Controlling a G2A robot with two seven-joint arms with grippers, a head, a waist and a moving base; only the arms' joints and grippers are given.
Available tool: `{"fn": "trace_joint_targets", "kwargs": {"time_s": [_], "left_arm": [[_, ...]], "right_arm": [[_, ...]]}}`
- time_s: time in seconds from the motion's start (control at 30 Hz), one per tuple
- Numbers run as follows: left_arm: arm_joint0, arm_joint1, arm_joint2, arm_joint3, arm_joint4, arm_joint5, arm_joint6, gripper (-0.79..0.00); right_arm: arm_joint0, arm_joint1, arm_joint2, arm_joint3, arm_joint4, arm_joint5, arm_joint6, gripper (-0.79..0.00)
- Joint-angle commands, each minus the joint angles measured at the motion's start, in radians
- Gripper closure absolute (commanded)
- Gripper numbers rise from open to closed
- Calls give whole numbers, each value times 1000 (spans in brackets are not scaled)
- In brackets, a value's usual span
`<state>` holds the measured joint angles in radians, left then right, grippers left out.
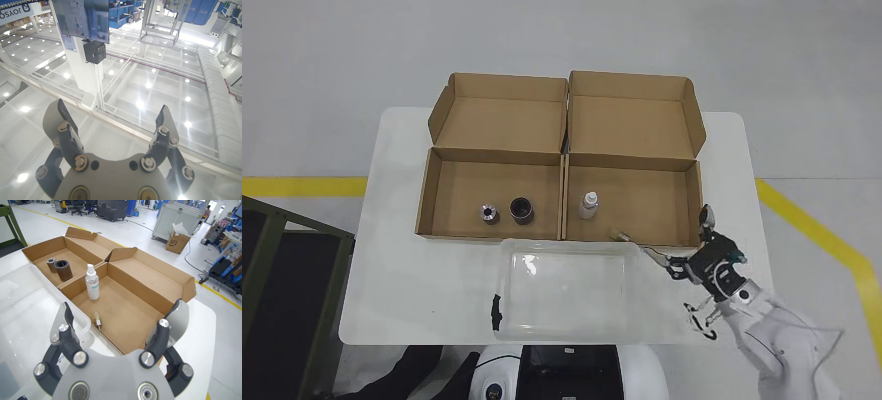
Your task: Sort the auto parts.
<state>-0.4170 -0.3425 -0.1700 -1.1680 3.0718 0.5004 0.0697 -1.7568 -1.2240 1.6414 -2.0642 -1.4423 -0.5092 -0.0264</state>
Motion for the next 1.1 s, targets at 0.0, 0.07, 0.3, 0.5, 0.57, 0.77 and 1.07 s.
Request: {"fn": "trace_joint_targets", "kwargs": {"time_s": [0.0,0.07,0.3,0.5,0.57,0.77,1.07], "left_arm": [[0,0,0,0,0,0,0,-785],[0,0,0,0,0,0,0,-785],[0,0,0,0,0,0,0,-785],[0,0,0,0,0,0,0,-785],[0,0,0,0,0,0,0,-785],[0,0,0,0,0,0,0,-785],[0,0,0,0,0,0,0,-784]], "right_arm": [[-17,1,18,-4,-1,18,-17,-785],[-41,1,40,-8,-4,47,-31,-785],[-117,4,123,-8,22,88,-65,-785],[-170,6,168,-17,50,74,-114,-785],[-173,7,172,-17,51,63,-119,-785],[-173,7,172,-17,51,62,-119,-784],[-173,7,172,-17,51,63,-119,-785]]}}
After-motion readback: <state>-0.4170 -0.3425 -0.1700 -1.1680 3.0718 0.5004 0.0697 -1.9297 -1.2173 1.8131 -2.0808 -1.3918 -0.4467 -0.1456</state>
